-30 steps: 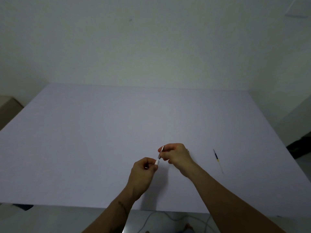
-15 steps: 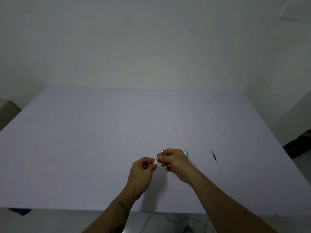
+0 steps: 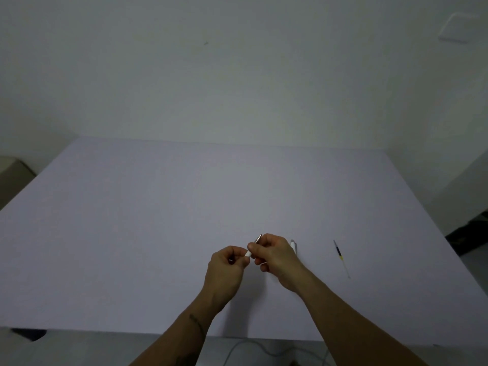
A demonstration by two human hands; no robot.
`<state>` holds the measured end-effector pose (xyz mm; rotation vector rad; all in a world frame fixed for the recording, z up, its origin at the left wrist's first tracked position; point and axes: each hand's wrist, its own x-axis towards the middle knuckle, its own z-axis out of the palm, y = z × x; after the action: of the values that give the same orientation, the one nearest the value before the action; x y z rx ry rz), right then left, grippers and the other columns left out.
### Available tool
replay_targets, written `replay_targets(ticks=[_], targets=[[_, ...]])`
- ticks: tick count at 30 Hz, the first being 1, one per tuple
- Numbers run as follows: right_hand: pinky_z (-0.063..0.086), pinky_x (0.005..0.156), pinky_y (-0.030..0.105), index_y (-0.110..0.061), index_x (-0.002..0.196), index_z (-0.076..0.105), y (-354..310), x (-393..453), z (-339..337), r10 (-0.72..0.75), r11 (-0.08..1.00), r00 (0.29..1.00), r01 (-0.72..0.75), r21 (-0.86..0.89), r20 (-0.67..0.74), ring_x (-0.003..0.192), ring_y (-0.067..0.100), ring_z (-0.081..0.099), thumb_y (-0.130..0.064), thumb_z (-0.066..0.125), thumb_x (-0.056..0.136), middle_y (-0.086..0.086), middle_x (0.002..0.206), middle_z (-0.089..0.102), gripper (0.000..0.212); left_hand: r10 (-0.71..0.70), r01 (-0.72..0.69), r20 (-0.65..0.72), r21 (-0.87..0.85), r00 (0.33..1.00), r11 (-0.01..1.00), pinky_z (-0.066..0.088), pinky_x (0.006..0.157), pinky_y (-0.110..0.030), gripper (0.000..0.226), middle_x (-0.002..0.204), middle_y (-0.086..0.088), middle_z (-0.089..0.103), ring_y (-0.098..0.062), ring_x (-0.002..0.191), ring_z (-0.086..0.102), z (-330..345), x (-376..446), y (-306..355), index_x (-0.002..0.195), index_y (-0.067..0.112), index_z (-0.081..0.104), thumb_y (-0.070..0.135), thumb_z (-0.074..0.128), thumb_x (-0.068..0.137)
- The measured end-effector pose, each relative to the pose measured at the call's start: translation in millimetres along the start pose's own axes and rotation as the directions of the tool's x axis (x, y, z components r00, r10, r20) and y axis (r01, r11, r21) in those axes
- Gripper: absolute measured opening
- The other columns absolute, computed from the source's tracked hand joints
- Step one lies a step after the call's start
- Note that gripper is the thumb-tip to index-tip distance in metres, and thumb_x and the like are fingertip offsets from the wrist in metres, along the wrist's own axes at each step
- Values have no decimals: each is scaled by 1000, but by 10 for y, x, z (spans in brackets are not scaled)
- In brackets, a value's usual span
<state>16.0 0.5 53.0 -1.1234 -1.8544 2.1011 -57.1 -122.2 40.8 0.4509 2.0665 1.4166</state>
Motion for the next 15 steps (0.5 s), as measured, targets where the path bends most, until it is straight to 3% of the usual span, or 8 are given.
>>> replay_targets(ticks=[3,9,15], targets=[[47,54,26,-10,95,74,-11,3,-20,-21,998,1000,22,51,-9,63,15,57,-12,66,87,5,73,66,11,11,-11,4,12,1000,1000,49,67,-20,10,84,0,70,-16,81,64,-20,15,25,88,19,72,14,63,90],[41,47,23,-7,77,71,-11,-1,-53,-15,1000,998,14,-27,-55,52,13,45,-13,68,87,-2,53,53,12,2,-2,-2,18,1000,1000,48,63,-20,7,79,-1,69,-17,77,63,-29,15,36,86,16,73,13,67,87],[40,47,24,-7,93,76,31,-31,-99,24,993,1000,-23,120,-3,52,12,44,-6,65,88,1,59,53,12,3,-3,-2,1,1000,1000,47,61,-20,4,74,0,67,-15,71,62,-62,-9,51,82,15,73,12,71,83]])
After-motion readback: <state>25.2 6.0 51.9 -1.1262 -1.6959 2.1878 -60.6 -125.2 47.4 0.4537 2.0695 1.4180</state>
